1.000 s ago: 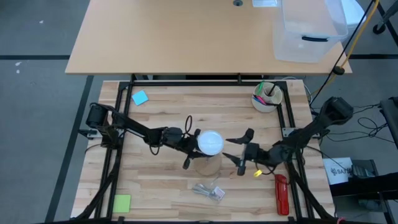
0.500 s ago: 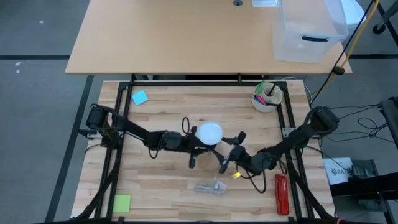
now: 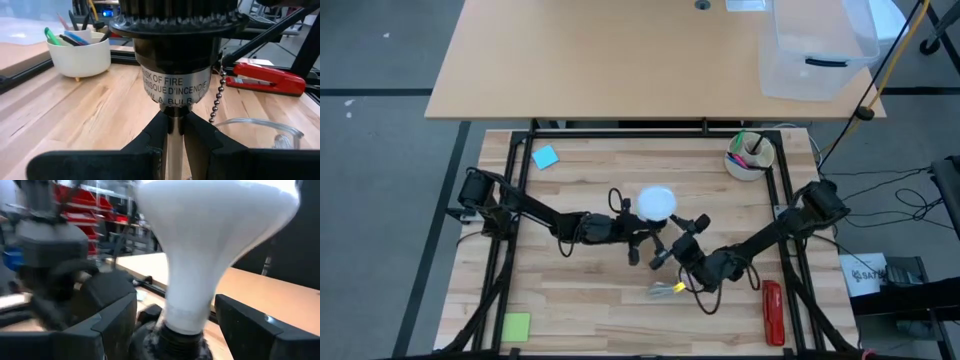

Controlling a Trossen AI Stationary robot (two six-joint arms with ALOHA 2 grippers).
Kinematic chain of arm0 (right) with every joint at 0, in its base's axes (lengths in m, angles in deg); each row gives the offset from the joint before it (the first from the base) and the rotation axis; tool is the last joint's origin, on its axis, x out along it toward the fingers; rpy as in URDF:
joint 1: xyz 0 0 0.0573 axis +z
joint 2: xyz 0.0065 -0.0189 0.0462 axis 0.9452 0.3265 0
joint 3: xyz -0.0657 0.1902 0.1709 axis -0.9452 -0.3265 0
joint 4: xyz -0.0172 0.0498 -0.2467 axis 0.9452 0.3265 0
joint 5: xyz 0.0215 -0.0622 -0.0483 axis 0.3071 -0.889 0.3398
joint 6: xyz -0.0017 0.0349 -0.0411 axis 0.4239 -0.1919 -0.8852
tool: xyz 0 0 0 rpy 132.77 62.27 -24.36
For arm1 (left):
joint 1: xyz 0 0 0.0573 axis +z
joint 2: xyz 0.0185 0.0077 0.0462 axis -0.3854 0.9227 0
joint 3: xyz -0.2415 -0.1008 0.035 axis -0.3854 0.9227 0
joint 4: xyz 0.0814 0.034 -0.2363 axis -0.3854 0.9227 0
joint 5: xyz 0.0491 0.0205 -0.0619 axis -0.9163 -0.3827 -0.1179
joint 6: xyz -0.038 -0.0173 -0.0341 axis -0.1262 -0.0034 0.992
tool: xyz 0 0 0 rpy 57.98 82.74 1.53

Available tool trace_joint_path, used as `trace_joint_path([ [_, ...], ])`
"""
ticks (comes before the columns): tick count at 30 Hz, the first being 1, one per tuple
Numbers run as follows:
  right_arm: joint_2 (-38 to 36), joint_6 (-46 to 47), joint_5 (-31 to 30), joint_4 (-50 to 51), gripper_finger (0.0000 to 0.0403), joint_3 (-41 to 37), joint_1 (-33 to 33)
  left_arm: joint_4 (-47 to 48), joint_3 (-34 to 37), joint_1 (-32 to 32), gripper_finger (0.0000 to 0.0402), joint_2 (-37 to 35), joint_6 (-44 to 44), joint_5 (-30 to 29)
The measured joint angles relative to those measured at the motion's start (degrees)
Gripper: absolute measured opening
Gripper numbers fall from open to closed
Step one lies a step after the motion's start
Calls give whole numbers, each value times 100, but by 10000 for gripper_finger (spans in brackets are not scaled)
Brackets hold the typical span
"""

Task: Screw lightbulb
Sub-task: Remove the lightbulb from the lamp

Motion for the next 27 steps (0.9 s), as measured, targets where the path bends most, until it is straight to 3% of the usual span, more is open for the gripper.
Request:
trace_joint_path([
  [9,23,109,181,6,249,25,-301,1,1,-4,48,0,77,-45],
  [20,23,34,445,4,145,25,-422,4,1,-33,48,0,27,-15],
  [27,-16,-218,436,143,159,16,-301,106,1,-20,48,-3,-125,330],
])
